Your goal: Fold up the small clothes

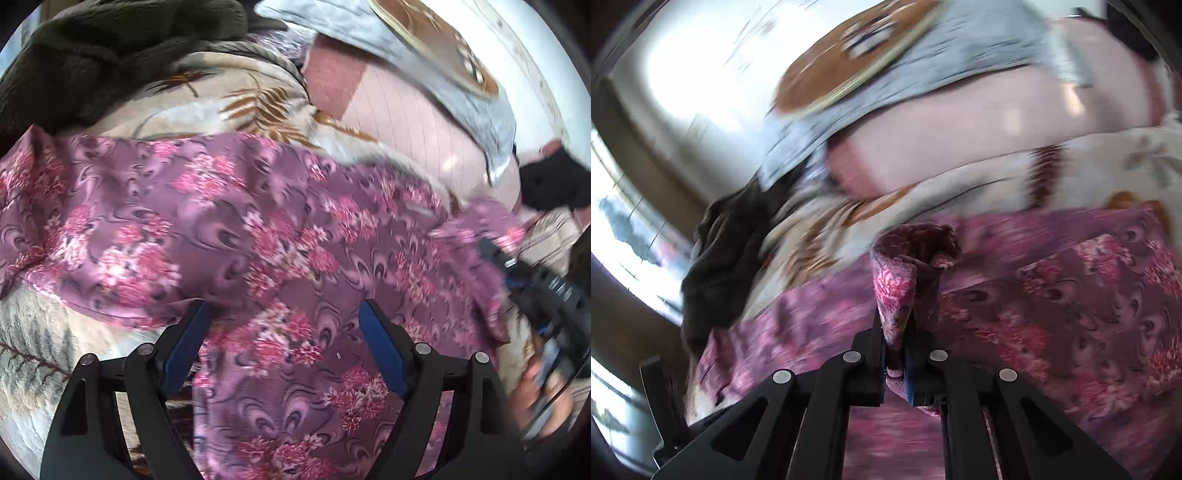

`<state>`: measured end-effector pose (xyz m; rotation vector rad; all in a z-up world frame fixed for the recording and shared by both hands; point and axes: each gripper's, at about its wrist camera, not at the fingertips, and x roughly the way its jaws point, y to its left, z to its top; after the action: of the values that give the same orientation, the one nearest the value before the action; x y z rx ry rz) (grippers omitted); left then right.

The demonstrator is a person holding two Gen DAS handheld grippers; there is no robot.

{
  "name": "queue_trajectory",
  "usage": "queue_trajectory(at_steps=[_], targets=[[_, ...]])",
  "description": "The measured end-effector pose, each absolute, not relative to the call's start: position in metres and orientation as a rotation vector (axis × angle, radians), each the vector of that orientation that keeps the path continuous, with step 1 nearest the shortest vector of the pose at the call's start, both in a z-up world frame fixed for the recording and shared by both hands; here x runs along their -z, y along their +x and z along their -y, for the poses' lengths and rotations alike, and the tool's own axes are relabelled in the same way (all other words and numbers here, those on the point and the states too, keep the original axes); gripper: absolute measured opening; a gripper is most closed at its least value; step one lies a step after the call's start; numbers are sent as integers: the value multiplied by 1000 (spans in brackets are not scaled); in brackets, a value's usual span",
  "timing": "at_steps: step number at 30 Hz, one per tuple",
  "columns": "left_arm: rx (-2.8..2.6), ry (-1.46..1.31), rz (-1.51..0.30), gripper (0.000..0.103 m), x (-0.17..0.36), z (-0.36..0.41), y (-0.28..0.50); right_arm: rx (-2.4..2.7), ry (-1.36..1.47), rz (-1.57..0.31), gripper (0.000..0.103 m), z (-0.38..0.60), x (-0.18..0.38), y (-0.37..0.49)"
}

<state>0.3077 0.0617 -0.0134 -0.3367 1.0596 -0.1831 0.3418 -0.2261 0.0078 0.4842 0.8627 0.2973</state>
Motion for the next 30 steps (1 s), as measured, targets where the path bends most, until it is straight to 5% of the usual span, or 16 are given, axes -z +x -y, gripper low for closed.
queue_trajectory(at_steps=[5,9,11,15,21,22,23,24,25,26,30], targets=[[205,-422,-1056,83,10,-81,306,-434,477,-928,9,149,5,343],[230,-478,-1059,83,14,-87,307,-434,407,-1081,28,118,38,332],[244,-494,-1071,83,17,-86,308,-447,377,-1133,29,115,47,318],[321,-513,-1131,83,28,-64,311,-450,370,-1061,44,149,33,283],[348,-468,-1168,82,42,-33,314,-257,493,-1009,45,258,31,249],[329,-460,-1133,79,39,-31,313,-201,526,-984,45,283,31,243],[310,-454,-1110,59,38,-31,312,-120,583,-944,45,317,31,235],[290,-439,-1088,27,36,-30,312,-68,619,-923,45,336,32,234],[287,-434,-1086,13,37,-31,315,20,673,-893,45,367,35,228],[283,-441,-1087,5,39,-32,317,93,704,-870,45,390,38,227],[252,-484,-1067,5,41,-40,319,249,748,-848,45,439,54,232]])
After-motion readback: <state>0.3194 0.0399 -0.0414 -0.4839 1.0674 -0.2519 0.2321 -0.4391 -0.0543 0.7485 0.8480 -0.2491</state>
